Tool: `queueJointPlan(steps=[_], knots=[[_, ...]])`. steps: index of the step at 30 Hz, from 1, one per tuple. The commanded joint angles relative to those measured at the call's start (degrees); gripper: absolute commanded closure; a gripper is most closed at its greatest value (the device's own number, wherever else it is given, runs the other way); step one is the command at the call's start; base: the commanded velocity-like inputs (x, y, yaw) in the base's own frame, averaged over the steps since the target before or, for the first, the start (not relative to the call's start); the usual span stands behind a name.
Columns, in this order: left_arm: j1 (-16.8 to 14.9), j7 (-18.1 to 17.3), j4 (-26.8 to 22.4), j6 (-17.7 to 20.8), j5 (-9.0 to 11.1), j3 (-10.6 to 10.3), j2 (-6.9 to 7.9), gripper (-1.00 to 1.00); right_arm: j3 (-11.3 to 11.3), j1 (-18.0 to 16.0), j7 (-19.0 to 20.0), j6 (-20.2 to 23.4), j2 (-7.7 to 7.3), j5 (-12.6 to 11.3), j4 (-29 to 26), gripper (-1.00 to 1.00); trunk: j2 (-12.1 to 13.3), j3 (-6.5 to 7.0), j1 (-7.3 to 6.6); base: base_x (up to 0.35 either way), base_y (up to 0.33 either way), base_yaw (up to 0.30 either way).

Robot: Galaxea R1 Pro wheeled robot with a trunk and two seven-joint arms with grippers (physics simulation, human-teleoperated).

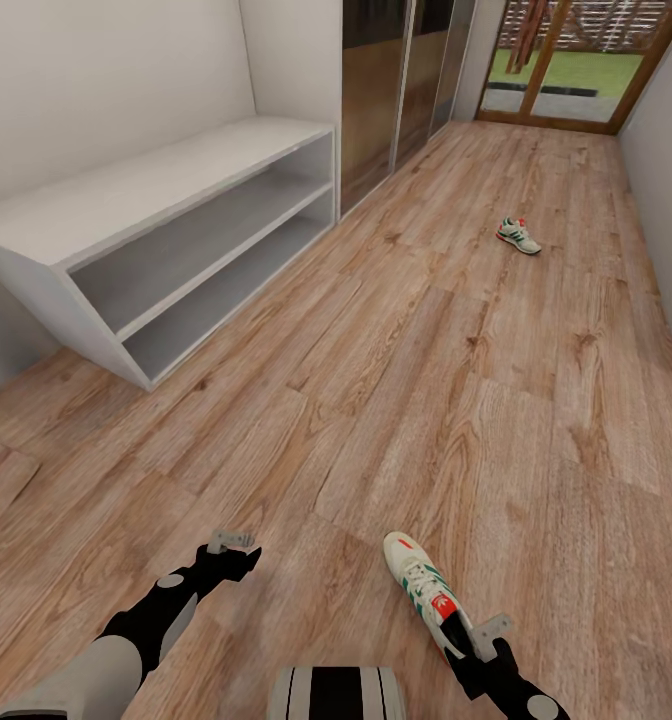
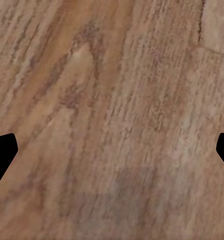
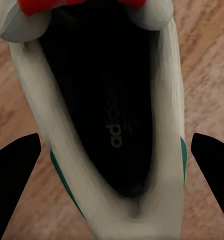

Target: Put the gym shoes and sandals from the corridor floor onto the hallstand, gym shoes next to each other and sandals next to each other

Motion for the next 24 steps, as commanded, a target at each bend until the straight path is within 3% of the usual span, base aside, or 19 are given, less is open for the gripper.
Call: queueJointPlan(steps=[1,6,24], knots=[[0.0,-0.1,0.0,-0.3,-0.3,0.0,0.02,-1.00,-0.4,0.0,0.5,-0.2,0.05,0.4,0.0,1.00,0.0,-0.03,-0.01,0.000,0.000,0.000],[0.0,-0.1,0.0,-0.3,-0.3,0.0,0.02,-1.00,-0.4,0.0,0.5,-0.2,0.05,0.4,0.0,1.00,0.0,-0.03,-0.01,0.000,0.000,0.000],[-0.1,0.0,0.0,-0.2,-0.2,0.1,0.72,-1.00,-0.6,0.0,0.5,-0.4,-0.23,0.3,-0.9,1.00,0.2,3.95,-0.47,0.000,0.000,0.000]])
